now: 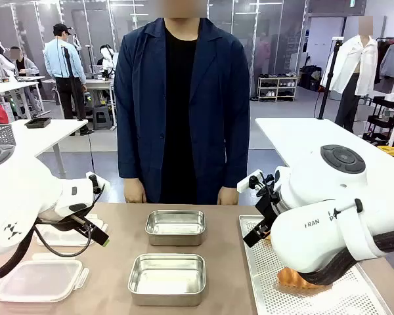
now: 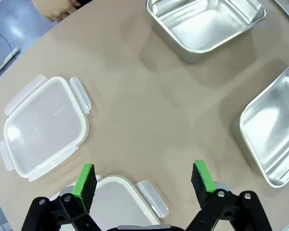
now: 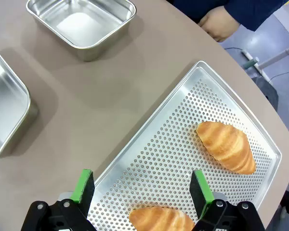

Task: Place the bread into the airtight container.
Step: Pick up a Butter Roll and place it into an empty Airtight Container.

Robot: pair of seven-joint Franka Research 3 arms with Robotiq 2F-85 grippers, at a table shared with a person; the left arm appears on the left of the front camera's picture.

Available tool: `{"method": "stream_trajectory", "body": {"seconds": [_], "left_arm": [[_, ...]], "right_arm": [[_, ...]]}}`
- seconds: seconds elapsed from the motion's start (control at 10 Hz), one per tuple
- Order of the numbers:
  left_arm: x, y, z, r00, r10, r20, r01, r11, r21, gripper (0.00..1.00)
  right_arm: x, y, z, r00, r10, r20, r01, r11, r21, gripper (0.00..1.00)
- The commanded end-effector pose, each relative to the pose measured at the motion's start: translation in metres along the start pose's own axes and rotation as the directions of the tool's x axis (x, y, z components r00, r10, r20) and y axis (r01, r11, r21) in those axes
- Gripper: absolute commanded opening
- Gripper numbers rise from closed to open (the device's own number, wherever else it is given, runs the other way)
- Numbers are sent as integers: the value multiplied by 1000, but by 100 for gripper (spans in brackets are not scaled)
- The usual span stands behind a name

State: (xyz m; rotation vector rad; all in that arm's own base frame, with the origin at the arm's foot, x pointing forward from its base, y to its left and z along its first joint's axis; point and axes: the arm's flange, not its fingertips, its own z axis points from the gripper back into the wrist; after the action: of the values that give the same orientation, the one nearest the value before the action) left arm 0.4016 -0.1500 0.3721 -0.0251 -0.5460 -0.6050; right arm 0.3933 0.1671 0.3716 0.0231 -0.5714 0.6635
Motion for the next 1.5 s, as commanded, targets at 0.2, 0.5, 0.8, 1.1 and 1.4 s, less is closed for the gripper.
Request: {"method": "stream_trajectory", "body": {"seconds": [0.2,0.5,0.8,1.1,1.4], "left_arm": [[0,0,0,1000,0,0,0,1000,0,100],[0,0,0,1000,0,0,0,1000,0,100],[0,0,0,1000,0,0,0,1000,0,100],[0,0,0,1000,0,0,0,1000,0,100],[27,8,44,1000,3,3,-3,1000,-27,100]], "right_arm": [[0,0,0,1000,0,0,0,1000,0,100],[0,0,0,1000,0,0,0,1000,0,100],[0,0,0,1000,0,0,0,1000,0,100],[0,0,0,1000,0,0,0,1000,0,100],[27,-31,48,1000,-9,3,9,1000,-2,100]]}}
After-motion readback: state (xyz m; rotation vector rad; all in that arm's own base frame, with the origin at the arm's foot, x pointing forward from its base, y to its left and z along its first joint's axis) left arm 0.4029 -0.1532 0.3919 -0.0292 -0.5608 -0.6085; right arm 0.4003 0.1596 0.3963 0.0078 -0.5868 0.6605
